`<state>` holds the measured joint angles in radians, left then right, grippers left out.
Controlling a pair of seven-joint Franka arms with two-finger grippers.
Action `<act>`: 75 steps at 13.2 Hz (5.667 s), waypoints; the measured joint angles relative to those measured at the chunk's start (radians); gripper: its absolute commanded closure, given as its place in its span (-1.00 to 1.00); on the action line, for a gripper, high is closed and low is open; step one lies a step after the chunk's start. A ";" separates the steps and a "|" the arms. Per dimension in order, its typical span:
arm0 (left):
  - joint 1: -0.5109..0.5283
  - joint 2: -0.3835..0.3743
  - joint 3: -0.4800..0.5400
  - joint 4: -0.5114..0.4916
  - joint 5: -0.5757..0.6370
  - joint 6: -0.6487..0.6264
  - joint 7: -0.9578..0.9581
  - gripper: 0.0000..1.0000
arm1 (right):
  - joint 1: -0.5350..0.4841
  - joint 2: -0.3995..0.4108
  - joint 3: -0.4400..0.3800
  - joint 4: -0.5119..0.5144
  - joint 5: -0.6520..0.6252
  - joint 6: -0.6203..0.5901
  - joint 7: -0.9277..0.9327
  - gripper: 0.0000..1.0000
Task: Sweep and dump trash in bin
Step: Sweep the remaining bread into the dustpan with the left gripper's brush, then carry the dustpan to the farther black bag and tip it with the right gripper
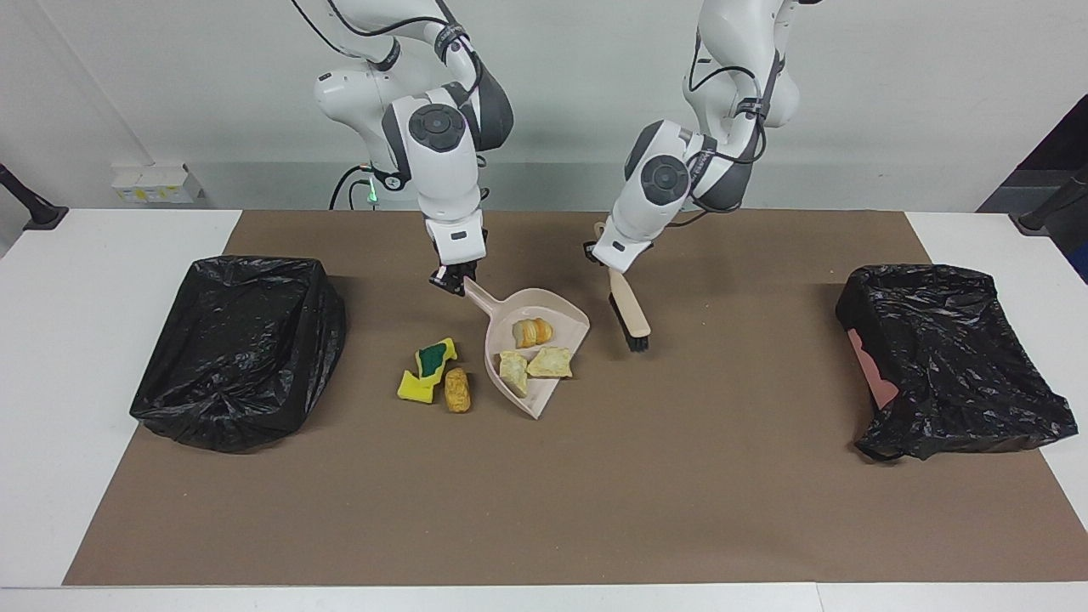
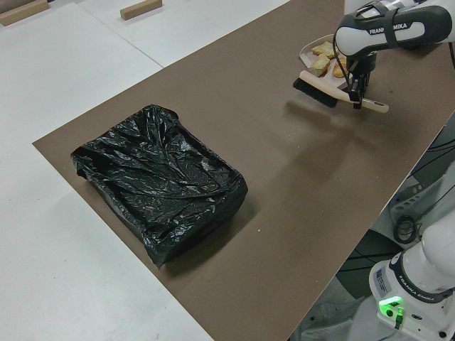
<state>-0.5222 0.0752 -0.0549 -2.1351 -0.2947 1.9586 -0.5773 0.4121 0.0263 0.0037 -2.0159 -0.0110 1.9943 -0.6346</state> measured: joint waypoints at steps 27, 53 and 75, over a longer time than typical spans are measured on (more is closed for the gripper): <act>0.088 0.218 -0.010 0.253 0.165 -0.099 0.285 1.00 | 0.069 -0.053 0.004 -0.283 -0.023 0.266 0.128 -1.00; 0.071 0.218 -0.081 0.366 0.084 -0.272 0.040 1.00 | -0.047 -0.134 -0.005 -0.237 -0.023 0.218 -0.063 1.00; -0.087 -0.027 -0.081 -0.115 -0.147 -0.094 -0.004 1.00 | -0.480 -0.054 -0.241 0.173 -0.628 -0.006 -1.088 1.00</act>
<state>-0.6090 0.0481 -0.1357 -2.2497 -0.4414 1.8650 -0.5815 -0.0674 -0.0278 -0.2373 -1.8424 -0.6386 1.9884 -1.7225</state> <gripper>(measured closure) 0.731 0.674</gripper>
